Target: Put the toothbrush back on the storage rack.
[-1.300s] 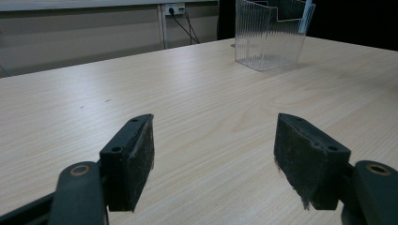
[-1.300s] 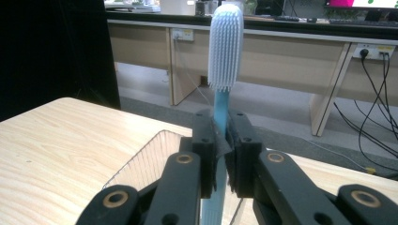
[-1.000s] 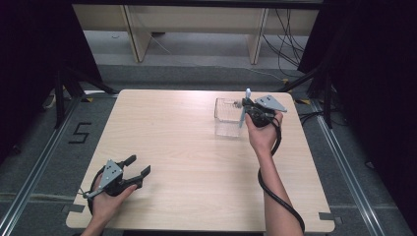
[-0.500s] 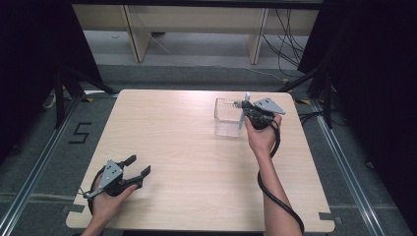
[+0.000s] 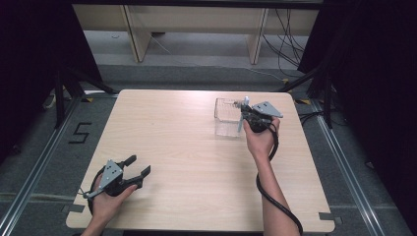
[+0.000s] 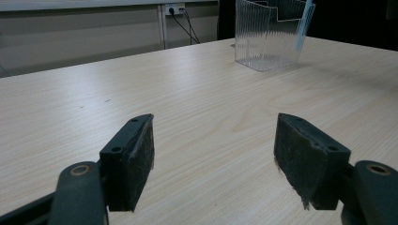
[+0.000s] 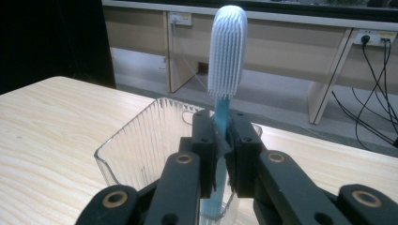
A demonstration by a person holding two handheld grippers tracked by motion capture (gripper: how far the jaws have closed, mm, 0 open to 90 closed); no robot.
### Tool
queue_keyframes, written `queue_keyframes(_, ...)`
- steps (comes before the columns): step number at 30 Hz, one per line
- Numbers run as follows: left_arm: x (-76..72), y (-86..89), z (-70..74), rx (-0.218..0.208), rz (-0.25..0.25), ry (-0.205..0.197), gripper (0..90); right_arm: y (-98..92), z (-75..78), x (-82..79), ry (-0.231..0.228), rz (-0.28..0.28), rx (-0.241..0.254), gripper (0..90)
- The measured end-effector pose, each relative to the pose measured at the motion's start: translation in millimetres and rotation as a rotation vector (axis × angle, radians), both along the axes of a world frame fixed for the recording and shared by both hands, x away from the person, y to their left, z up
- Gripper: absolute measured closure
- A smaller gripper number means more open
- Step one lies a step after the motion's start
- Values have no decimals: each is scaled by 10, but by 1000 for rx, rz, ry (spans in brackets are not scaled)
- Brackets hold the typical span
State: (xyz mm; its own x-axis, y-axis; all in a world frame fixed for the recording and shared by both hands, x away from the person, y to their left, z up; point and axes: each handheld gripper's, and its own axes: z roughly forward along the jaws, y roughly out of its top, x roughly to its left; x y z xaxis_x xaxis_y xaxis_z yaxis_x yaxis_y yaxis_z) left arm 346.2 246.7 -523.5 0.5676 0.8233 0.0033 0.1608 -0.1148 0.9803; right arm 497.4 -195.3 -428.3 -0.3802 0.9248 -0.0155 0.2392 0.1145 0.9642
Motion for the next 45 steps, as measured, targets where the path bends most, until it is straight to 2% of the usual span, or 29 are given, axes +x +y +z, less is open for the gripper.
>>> queue_keyframes(1, 0, 0, 0, 0, 0, 0, 289, -5, -11, 2, -7, 3, -9, 830)
queue_keyframes(2, 0, 0, 0, 0, 0, 0, 289, 6, -22, -9, 6, -3, 9, 830)
queue_keyframes(3, 1, -1, 0, 0, 0, 0, 289, -1, -29, 0, 0, 8, -1, 830)
queue_keyframes(5, 1, -1, 0, 1, -1, 0, 289, 4, -43, -17, 14, -5, 8, 830)
queue_keyframes(8, 0, -2, 0, 1, -2, 0, 289, -1, -66, -6, 0, 1, 1, 829)
queue_keyframes(11, 0, -3, 0, 0, -2, 0, 289, 13, -80, -31, 19, -11, 10, 829)
queue_keyframes(14, -1, -4, 0, 0, -2, 1, 290, -7, -96, -17, -5, -2, -18, 829)
queue_keyframes(16, -2, -6, 0, -1, -3, 1, 289, 16, -114, -27, 12, -4, 9, 829)
queue_keyframes(18, -2, -6, 1, 0, -3, 1, 290, 4, -126, -20, 3, 0, -9, 828)
queue_keyframes(20, -2, -5, 0, -1, -3, 1, 290, 22, -144, -30, 15, -6, 11, 828)
queue_keyframes(24, -2, -5, 1, 0, -4, 1, 289, 3, -165, -18, 8, 11, -10, 828)
queue_keyframes(25, -2, -5, 1, 0, -4, 1, 289, 17, -174, -38, 24, -5, 12, 828)
queue_keyframes(27, -3, -6, 1, 0, -4, 1, 289, 12, -189, -30, 17, -3, 9, 827)
queue_keyframes(29, -2, -5, 1, 0, -5, 0, 289, 0, -193, -27, 12, -1, -6, 827)
queue_keyframes(31, -2, -6, 0, -2, -4, 1, 289, 2, -198, -38, 26, -7, 8, 826)
queue_keyframes(33, -2, -6, 1, 0, -4, 1, 289, 10, -207, -35, 15, -9, 14, 824)
queue_keyframes(45, -2, -6, 1, 0, -5, 1, 289, -3, -207, -35, 15, -7, -1, 797)
